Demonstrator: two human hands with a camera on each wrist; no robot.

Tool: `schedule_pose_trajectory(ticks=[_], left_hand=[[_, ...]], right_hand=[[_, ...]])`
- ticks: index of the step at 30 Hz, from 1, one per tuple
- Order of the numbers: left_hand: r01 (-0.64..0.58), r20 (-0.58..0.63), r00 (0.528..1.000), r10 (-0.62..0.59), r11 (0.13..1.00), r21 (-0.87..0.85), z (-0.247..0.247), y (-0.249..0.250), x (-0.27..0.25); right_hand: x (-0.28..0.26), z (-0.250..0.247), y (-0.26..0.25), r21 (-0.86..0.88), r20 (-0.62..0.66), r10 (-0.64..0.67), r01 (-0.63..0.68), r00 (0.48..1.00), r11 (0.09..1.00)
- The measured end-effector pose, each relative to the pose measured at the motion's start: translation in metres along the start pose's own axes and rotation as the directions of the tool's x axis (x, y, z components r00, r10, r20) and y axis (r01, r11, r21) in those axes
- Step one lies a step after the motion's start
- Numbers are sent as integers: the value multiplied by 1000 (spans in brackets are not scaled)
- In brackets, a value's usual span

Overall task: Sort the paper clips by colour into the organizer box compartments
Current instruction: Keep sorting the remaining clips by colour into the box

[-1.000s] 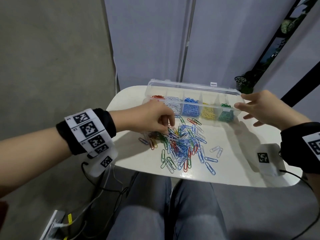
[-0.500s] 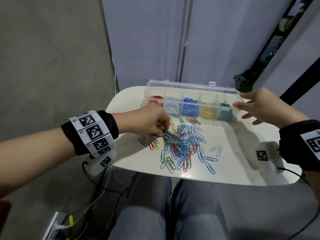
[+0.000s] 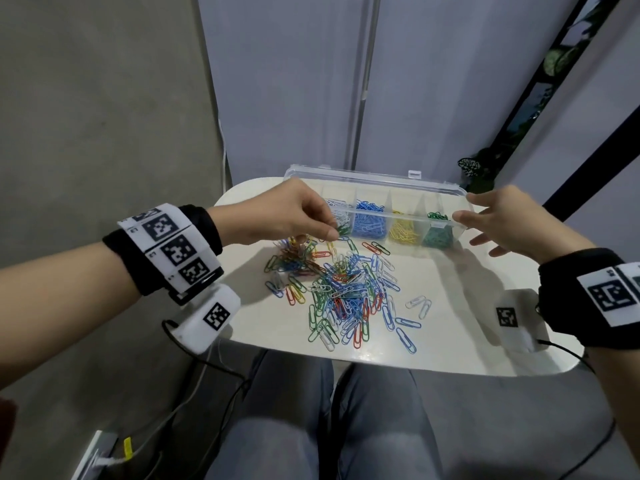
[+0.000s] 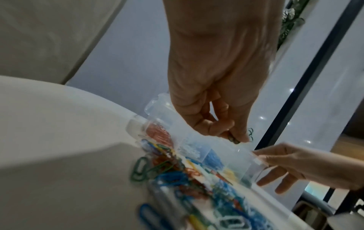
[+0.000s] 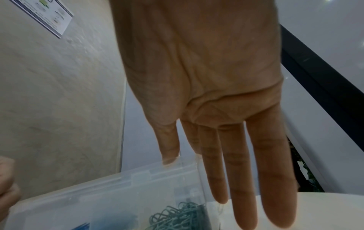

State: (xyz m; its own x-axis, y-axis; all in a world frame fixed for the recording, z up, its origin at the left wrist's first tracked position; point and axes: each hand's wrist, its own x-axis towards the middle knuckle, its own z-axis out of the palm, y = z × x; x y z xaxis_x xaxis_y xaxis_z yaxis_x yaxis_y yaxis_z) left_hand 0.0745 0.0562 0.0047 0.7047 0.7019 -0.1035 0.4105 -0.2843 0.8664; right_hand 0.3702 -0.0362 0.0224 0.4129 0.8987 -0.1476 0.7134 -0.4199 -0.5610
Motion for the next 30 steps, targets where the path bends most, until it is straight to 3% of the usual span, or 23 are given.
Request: schedule_pose_trajectory(ticks=[4, 11, 17, 26, 30], left_hand=[[-17, -18, 1000, 16, 997, -70, 0, 36, 19], [-109, -92, 989, 119, 989, 104, 33, 95, 94], [-19, -45, 998, 36, 943, 332, 64, 90, 140], [10, -14, 1000, -4, 904, 428, 78, 91, 151], [-78, -12, 996, 89, 925, 372, 68, 94, 135]], right_hand=[[1, 1, 1, -5, 1, -3, 3, 1000, 1000], [-2, 1, 2, 9, 16, -1, 1, 1000, 1000], [-3, 0, 5, 6, 31, -5, 5, 1000, 1000], [-2, 0, 8, 23, 34, -2, 1, 999, 1000], [-2, -2, 8, 24, 47, -4, 3, 999, 1000]])
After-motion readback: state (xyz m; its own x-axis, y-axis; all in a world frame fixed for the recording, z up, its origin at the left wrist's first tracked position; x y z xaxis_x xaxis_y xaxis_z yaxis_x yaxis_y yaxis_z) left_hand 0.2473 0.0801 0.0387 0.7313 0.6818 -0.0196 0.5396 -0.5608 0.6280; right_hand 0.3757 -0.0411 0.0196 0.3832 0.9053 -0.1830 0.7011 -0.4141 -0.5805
